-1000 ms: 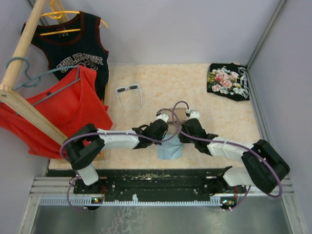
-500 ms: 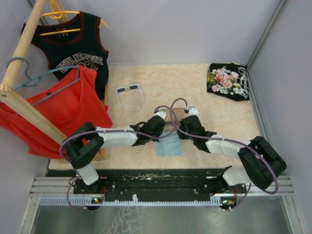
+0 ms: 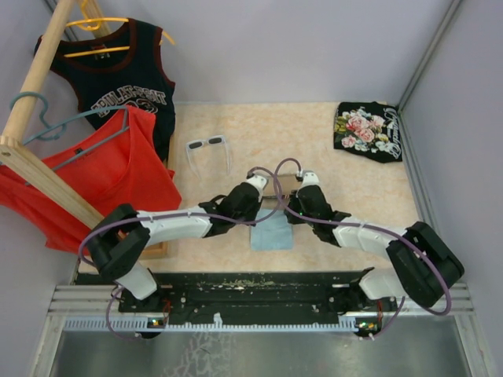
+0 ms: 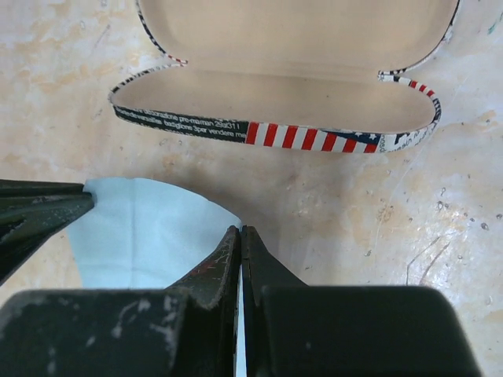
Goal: Organize the sunglasses
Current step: Fold the glasses cleaning cloth at the center of the board.
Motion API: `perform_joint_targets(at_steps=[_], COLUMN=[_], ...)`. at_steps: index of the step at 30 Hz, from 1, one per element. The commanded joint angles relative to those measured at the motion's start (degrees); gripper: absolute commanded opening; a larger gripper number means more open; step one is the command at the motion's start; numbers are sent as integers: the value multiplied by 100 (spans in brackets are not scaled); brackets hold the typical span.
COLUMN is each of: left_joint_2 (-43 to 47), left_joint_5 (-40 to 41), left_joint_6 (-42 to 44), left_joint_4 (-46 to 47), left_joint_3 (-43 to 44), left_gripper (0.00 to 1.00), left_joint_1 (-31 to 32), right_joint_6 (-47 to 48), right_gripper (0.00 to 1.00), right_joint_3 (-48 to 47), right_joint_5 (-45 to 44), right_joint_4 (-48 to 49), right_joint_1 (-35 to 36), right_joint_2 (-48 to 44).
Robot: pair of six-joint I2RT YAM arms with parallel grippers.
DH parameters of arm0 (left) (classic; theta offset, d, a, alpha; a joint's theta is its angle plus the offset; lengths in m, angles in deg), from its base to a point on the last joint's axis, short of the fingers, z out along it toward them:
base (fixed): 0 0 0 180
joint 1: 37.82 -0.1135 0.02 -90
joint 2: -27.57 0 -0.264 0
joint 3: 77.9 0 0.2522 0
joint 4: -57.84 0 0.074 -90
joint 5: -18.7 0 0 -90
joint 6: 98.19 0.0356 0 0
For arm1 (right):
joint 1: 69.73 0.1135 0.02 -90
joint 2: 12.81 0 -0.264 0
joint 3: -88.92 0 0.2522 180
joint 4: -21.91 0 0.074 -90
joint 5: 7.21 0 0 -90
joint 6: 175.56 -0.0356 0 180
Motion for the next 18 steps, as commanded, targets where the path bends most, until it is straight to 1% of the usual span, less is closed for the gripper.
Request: perform_joint_targets(at_steps=[1, 11, 18], left_joint_2=[194, 482, 646], left_joint_5=[-189, -230, -451], left_joint_6=[220, 147, 120], left_joint_4=[305, 631, 847], left_joint_3=[-200, -686, -912], left_gripper=[0, 0, 0], left_joint_1=[-36, -39, -36], right_joint_6=[100, 112, 19], right_gripper=[0, 0, 0], right_joint_3=[62, 374, 586], right_joint_5=[53, 182, 280], right_joint_4=[203, 242, 277], right_joint_1=[-63, -63, -62], right_joint_2=[-373, -603, -797])
